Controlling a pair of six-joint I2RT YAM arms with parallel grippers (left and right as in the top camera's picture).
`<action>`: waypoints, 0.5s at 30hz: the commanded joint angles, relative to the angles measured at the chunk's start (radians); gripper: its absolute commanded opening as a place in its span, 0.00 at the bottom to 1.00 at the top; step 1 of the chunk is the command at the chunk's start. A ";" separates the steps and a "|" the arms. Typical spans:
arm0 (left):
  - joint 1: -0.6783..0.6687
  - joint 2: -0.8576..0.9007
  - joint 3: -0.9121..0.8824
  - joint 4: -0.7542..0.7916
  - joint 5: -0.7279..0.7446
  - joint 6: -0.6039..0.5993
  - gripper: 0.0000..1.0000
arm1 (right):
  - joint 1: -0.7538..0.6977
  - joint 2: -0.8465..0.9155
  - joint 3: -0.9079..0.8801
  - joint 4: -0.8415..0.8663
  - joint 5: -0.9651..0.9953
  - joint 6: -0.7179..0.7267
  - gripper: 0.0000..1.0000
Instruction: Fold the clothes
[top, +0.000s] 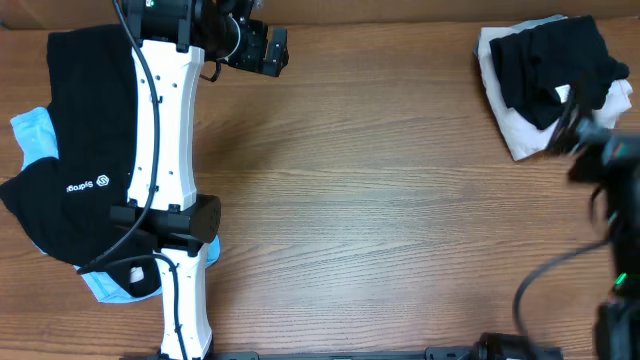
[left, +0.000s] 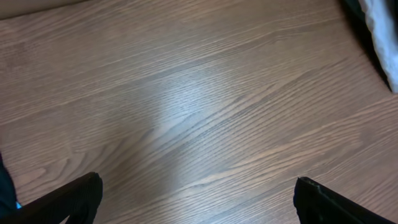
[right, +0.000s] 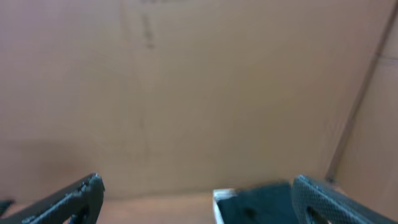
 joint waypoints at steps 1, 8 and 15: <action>-0.007 0.014 0.000 0.002 -0.005 -0.006 1.00 | 0.065 -0.127 -0.299 0.136 0.013 -0.002 1.00; -0.007 0.014 0.000 0.002 -0.005 -0.006 1.00 | 0.098 -0.348 -0.768 0.426 -0.007 0.162 1.00; -0.007 0.014 0.000 0.002 -0.005 -0.006 1.00 | 0.122 -0.579 -1.072 0.483 -0.017 0.217 1.00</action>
